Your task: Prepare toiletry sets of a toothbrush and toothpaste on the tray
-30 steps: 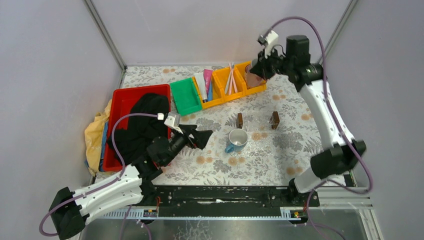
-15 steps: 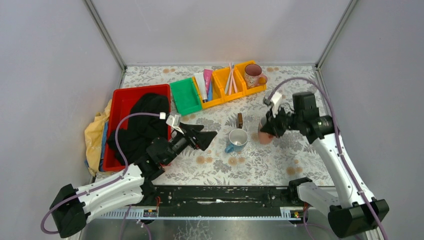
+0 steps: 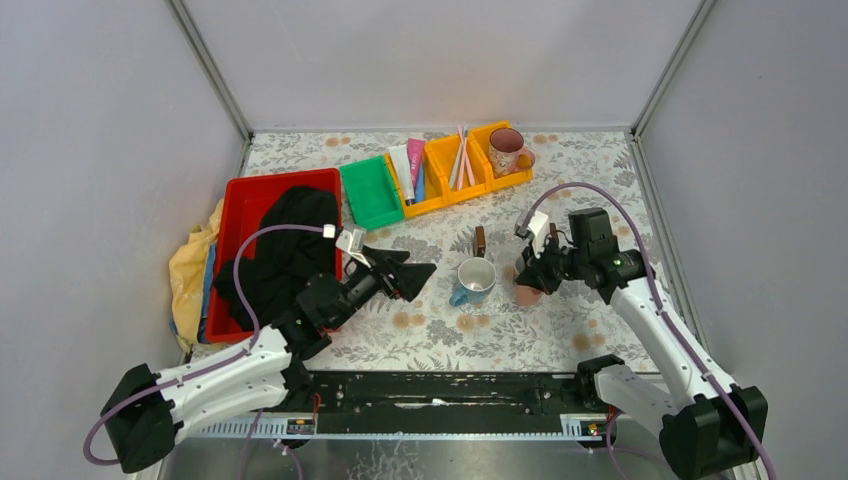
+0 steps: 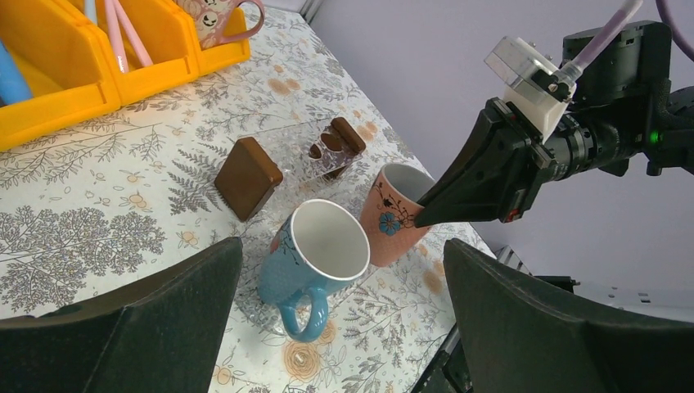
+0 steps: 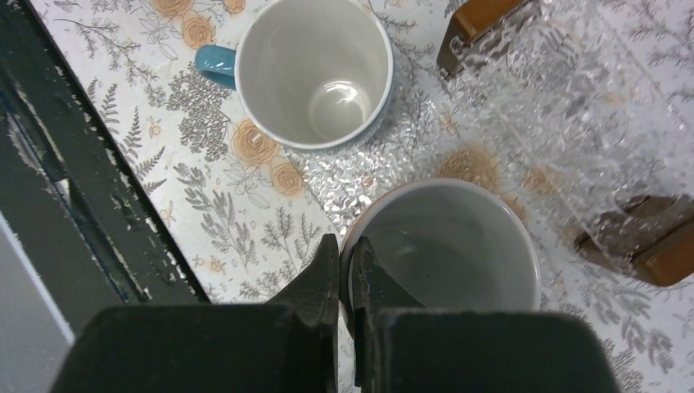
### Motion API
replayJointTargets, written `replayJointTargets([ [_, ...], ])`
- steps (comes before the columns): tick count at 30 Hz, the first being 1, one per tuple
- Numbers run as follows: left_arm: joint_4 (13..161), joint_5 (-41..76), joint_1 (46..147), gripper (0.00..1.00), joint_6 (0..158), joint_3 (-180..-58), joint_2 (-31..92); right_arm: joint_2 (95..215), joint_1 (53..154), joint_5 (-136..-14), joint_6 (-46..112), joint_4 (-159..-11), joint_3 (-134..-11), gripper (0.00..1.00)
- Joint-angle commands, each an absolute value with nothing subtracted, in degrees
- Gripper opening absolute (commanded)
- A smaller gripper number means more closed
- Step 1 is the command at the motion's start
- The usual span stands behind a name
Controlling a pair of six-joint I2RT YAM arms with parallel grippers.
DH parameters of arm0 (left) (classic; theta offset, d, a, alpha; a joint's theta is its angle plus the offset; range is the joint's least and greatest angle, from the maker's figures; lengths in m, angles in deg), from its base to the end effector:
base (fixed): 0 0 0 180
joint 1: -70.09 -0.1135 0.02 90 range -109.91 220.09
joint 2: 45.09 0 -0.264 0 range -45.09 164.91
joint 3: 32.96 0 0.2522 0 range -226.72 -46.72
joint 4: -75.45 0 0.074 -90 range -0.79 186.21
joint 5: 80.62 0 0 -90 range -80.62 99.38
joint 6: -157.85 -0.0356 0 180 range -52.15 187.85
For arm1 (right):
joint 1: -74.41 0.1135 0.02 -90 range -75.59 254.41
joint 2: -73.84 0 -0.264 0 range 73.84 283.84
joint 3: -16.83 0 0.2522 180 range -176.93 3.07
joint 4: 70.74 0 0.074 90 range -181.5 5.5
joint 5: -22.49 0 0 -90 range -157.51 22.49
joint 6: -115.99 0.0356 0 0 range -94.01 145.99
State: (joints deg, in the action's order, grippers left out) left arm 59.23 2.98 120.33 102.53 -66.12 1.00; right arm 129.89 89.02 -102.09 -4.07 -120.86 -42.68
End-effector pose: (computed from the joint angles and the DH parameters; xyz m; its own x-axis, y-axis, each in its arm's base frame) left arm 0.1258 -0.1450 0.2535 -0.3640 -0.4466 -0.8173 0.5906 0.5679 -0.5733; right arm 0.1838 0.0688 0.2726 -0.3163 -0.5086 -0.8008 -0.8585 0.5126 0.0135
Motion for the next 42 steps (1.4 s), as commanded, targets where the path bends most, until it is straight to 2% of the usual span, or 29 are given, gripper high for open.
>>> replayJointTargets([
  [1,55.2,2.8,120.1,1.0,103.0,-67.0,1.3,130.4,92.4,-100.0,-4.6,-112.3,-42.6,0.0],
  [9,55.1,2.5,120.1,1.0,103.2,-65.7,0.0,131.7,97.8,-95.2,-1.7,-107.0,-40.7,0.0],
  [33,54.8,0.8,120.0,1.0,103.8,-63.5,-1.2,134.0,100.9,-91.1,1.9,-99.1,-36.6,0.02],
  [42,55.7,0.4,120.0,1.0,103.6,-63.3,-2.3,133.3,100.9,-93.4,-0.4,-102.6,-36.9,0.23],
])
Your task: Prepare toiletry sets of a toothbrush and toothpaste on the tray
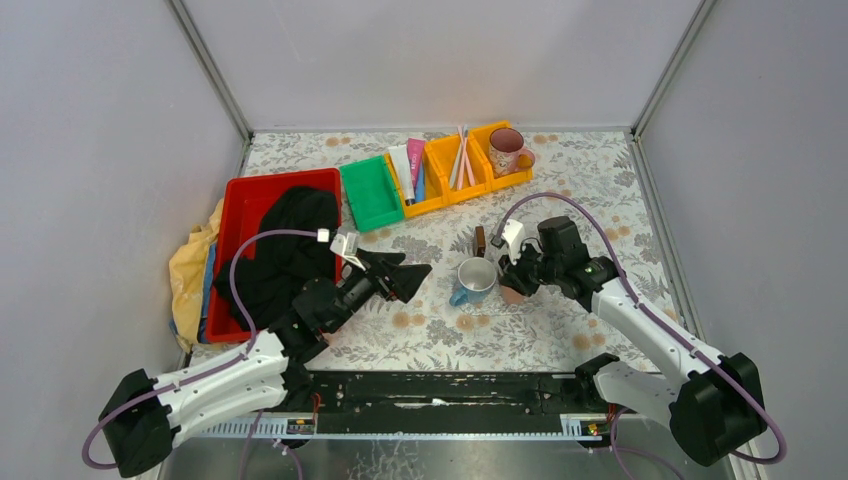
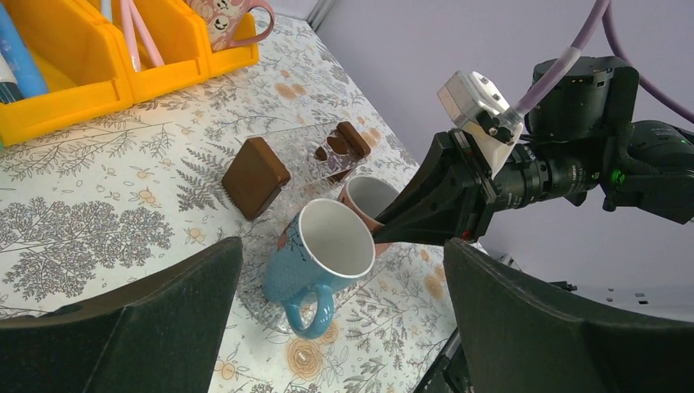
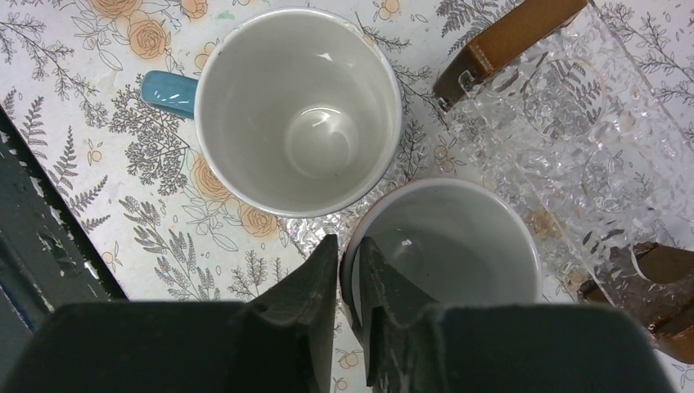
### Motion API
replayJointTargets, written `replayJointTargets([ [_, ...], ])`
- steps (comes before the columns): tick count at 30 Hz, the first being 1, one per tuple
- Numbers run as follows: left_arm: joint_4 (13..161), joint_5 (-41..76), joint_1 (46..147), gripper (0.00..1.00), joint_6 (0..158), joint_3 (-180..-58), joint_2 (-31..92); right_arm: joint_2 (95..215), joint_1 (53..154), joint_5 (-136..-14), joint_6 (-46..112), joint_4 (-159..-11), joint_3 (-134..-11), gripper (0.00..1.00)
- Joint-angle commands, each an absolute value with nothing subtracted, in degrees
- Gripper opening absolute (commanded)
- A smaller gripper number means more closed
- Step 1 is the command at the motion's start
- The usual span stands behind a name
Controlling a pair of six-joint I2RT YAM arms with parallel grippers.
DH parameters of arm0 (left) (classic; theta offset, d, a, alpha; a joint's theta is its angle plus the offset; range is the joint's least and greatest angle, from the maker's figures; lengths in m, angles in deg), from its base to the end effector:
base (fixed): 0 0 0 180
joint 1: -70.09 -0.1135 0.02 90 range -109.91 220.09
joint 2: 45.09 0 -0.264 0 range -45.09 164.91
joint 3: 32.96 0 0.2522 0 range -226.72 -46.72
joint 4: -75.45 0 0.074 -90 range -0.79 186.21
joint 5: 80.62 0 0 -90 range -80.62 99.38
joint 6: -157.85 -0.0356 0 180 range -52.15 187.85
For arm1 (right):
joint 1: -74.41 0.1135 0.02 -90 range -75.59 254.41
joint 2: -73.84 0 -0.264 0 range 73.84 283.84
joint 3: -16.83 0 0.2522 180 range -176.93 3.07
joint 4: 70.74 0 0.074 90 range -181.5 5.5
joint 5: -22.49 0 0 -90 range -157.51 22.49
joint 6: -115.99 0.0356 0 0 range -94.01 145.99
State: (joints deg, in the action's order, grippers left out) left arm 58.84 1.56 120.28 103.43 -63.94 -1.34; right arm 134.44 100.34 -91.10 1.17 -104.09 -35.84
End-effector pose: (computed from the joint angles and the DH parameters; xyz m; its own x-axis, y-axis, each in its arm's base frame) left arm 0.1217 -0.1385 0.2476 -0.3574 -0.4716 -0.8062 0.5732 0.5708 -0.5879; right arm 0.1919 0.1092 0.2384 -0.2568 -0.5526 -0.7929 -0.8583 0.5076 -0.0758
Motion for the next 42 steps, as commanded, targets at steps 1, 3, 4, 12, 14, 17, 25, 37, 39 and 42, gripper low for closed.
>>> replayJointTargets([
  [1,55.8,0.5,120.0,1.0,103.6,-63.3,-2.4,133.2,100.9,-93.5,-0.6,-102.9,-37.0,0.25],
  [3,55.8,0.5,120.0,1.0,103.5,-63.3,-2.5,133.0,100.9,-93.5,-0.7,-103.3,-37.1,0.3],
  [4,55.8,0.5,120.0,1.0,103.5,-63.3,-2.5,133.0,100.9,-93.5,-0.7,-103.6,-37.2,0.32],
  [12,55.9,0.7,120.0,1.0,103.7,-63.2,-2.8,131.7,100.9,-95.1,-2.2,-107.7,-39.4,0.43],
  [14,56.2,0.8,120.1,1.0,103.5,-63.2,-3.2,130.8,100.8,-96.9,-3.8,-110.3,-40.5,0.47],
  [17,57.2,0.7,120.0,1.0,102.8,-63.7,-3.8,129.2,100.2,-100.1,-6.2,-114.6,-42.0,0.56],
  [25,61.0,1.2,120.0,1.0,99.2,-66.1,-4.6,127.1,93.2,-106.7,-8.4,-122.0,-46.7,0.67],
  [37,61.4,2.3,120.0,1.0,97.8,-66.7,-4.0,137.4,83.4,-108.7,-11.8,-130.7,-57.9,0.76],
  [39,61.4,2.3,120.0,1.0,97.8,-66.5,-4.0,139.1,82.7,-109.4,-13.3,-132.3,-58.9,0.76],
  [42,61.5,2.3,120.0,1.0,97.6,-66.3,-4.1,141.0,82.5,-109.8,-15.8,-134.2,-60.1,0.76],
])
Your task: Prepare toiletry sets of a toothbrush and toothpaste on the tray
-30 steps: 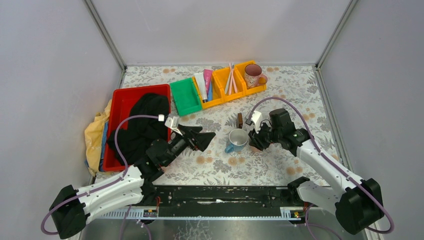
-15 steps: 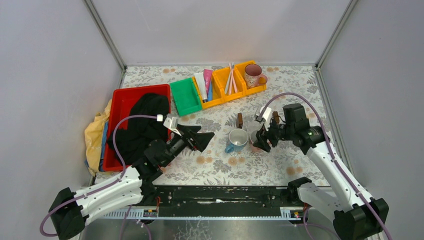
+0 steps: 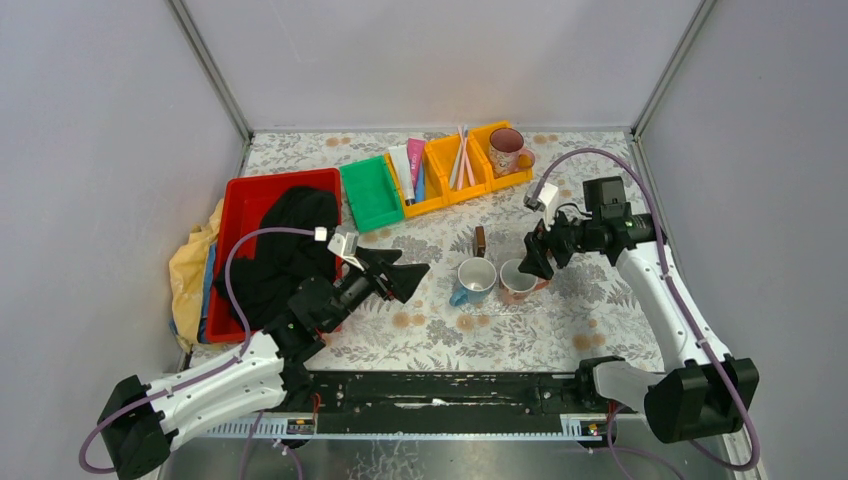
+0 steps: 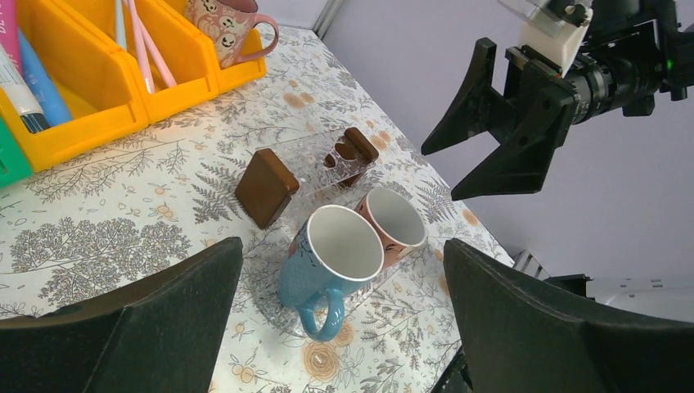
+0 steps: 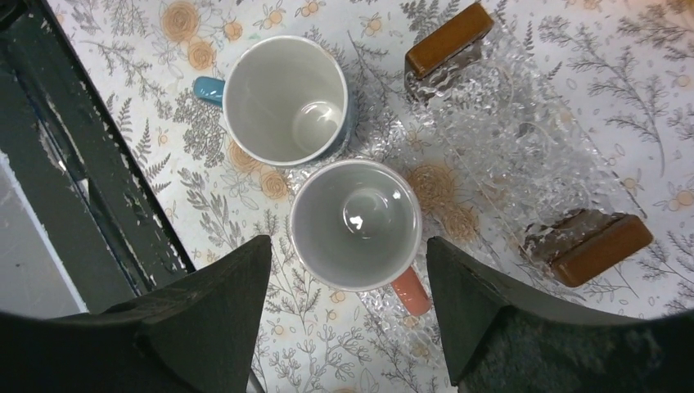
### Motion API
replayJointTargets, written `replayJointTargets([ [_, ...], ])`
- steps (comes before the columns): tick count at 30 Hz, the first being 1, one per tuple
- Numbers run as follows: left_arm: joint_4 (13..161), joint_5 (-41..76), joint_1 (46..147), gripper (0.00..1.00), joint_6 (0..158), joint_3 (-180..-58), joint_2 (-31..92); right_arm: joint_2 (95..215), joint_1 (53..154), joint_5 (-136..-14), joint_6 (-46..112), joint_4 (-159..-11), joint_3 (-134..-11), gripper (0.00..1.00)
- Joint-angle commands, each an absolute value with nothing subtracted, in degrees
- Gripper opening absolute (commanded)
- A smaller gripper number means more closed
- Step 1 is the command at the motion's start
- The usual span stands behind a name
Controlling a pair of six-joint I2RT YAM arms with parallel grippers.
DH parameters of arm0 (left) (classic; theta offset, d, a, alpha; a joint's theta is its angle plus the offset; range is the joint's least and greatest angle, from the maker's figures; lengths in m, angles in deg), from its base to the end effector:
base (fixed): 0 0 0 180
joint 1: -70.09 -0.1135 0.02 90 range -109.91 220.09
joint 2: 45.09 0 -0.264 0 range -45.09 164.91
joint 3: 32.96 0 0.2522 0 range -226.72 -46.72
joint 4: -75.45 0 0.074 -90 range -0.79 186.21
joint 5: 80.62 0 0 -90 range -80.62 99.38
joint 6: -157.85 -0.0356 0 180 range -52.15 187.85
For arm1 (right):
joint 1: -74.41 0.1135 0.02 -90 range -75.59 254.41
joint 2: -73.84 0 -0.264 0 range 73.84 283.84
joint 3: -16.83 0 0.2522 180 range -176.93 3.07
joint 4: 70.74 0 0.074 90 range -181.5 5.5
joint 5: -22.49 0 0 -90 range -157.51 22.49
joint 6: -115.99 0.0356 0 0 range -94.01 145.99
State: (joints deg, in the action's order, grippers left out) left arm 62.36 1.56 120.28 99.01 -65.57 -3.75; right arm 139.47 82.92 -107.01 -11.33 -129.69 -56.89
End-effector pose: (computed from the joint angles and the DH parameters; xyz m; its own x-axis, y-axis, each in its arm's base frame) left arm 0.1190 -0.1352 0.2579 -0.3072 -0.4321 -0.8479 0.6021 0.6017 -0.5248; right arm 0.2190 0.0557 0.3108 -0.3001 -0.5179 -0.8011 -0.8716 0.4901 0.0097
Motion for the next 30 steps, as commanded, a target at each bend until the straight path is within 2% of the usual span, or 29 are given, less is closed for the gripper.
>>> replayJointTargets([
  [1,61.5,2.3,120.1,1.0,97.6,-66.3,-4.1,141.5,82.4,-109.9,-16.9,-134.8,-60.4,0.77],
  [13,60.2,3.5,120.0,1.0,99.2,-65.4,-4.6,148.2,82.5,-109.9,-41.7,-142.6,-64.9,0.8],
  [17,59.3,4.1,120.0,1.0,101.1,-62.5,-6.9,149.4,82.5,-112.5,-57.4,-147.6,-64.0,0.92],
  [19,59.8,4.7,119.9,1.0,101.4,-62.0,-7.6,150.6,82.5,-112.8,-64.4,-149.0,-62.9,0.95],
  [21,60.5,5.4,120.0,1.0,101.4,-61.9,-7.8,152.0,82.4,-113.2,-64.4,-147.4,-62.7,0.96],
  [26,61.8,5.6,120.1,1.0,101.1,-61.6,-8.0,157.4,82.5,-113.0,-61.7,-146.2,-66.3,0.88],
  [30,61.5,5.3,120.0,1.0,101.2,-61.2,-8.0,162.6,82.9,-113.5,-60.4,-147.8,-69.6,0.73],
])
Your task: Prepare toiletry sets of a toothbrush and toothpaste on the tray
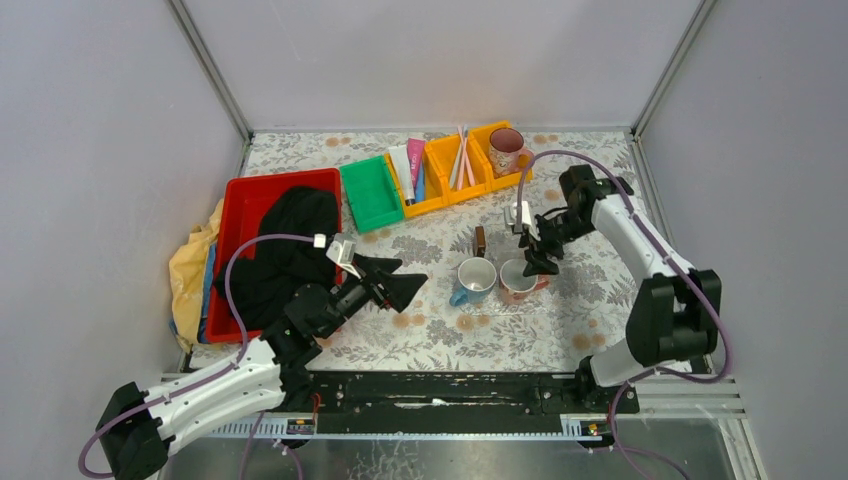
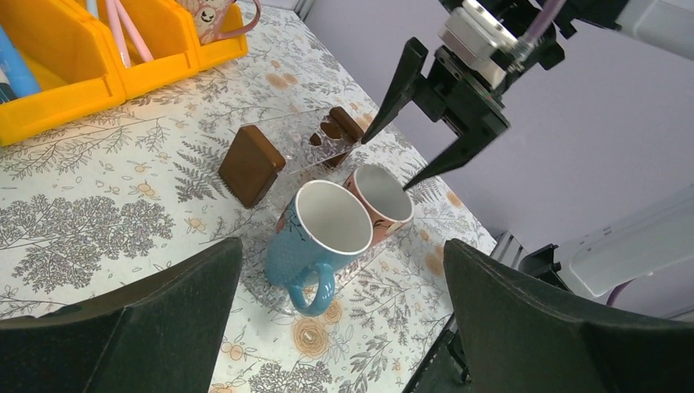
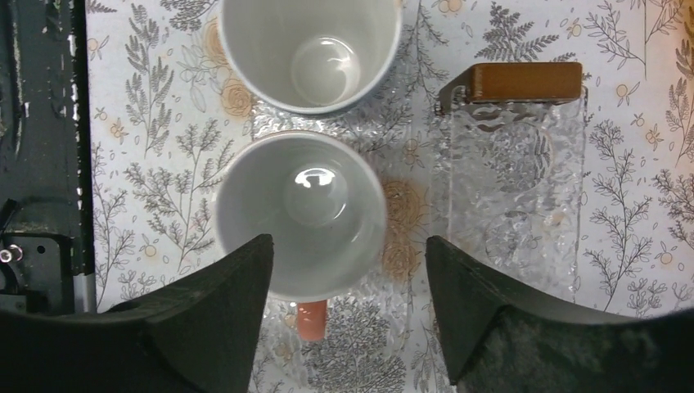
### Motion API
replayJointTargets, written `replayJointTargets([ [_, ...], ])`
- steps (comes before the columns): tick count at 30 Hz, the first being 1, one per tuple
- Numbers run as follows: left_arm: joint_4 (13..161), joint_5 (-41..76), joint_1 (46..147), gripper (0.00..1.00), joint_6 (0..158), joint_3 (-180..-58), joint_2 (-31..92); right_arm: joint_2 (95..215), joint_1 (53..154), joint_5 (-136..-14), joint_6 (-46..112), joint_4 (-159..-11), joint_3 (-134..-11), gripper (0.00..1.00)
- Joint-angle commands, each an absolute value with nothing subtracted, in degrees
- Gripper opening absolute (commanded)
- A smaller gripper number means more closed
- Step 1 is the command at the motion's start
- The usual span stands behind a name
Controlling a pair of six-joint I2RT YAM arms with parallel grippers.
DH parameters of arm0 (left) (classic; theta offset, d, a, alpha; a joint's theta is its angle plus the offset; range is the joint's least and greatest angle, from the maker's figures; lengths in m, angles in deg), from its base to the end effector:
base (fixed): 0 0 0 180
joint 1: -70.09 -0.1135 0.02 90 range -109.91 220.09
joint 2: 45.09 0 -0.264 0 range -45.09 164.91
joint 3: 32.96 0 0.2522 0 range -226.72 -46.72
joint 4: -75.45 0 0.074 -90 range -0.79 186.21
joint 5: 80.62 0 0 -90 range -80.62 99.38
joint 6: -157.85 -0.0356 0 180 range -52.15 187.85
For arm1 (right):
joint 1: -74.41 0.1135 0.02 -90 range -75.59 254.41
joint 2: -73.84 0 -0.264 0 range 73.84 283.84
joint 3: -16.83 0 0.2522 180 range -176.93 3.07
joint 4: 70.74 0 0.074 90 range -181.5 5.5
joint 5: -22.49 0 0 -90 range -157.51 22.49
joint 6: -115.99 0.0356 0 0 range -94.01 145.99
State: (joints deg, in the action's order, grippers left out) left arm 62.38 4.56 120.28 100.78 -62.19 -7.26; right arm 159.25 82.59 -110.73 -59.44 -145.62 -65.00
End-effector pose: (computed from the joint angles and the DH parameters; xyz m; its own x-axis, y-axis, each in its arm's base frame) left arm 0.1111 -0.1287 0.2462 -0.3451 -0.4320 -0.8332 0.6246 0.5569 -0.5475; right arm 0.2644 0.0626 0.2630 0.1613 -0.7107 -0.6848 -0.9858 -0.0830 -0.1460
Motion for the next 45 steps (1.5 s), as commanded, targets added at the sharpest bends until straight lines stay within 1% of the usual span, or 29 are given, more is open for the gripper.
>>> replayJointTargets([
  [1,61.5,5.3,120.0,1.0,101.2,-61.1,-8.1,163.6,83.1,-113.4,-60.0,-148.2,-70.0,0.71],
  [4,61.8,5.1,120.0,1.0,101.3,-60.9,-8.4,164.9,83.5,-112.5,-58.2,-146.1,-69.2,0.65],
  [8,62.5,4.8,120.0,1.0,100.9,-61.0,-8.6,164.1,84.4,-109.2,-56.1,-141.2,-66.2,0.63],
  [11,62.6,4.9,120.0,1.0,100.8,-61.3,-8.2,164.2,85.0,-108.1,-55.5,-139.8,-64.9,0.59],
  [16,62.0,5.1,120.0,1.0,101.1,-61.5,-7.4,164.9,85.7,-107.4,-54.5,-138.5,-64.3,0.46],
  [20,62.3,5.2,120.0,1.0,101.2,-61.6,-7.4,164.7,86.0,-107.7,-53.5,-138.2,-64.5,0.31],
  [25,62.8,5.0,120.0,1.0,101.2,-61.6,-7.8,163.1,86.0,-107.9,-52.4,-138.0,-63.7,0.16],
  [33,63.1,4.9,120.0,1.0,101.0,-61.8,-7.9,159.1,85.9,-106.8,-47.7,-138.6,-62.9,0.0],
  [39,63.3,4.9,120.0,1.0,100.9,-62.2,-8.0,155.0,86.0,-106.2,-34.3,-137.9,-63.9,0.0],
  [45,63.3,4.5,119.9,1.0,100.8,-62.3,-8.0,150.8,85.3,-102.9,-14.8,-133.3,-62.6,0.0],
])
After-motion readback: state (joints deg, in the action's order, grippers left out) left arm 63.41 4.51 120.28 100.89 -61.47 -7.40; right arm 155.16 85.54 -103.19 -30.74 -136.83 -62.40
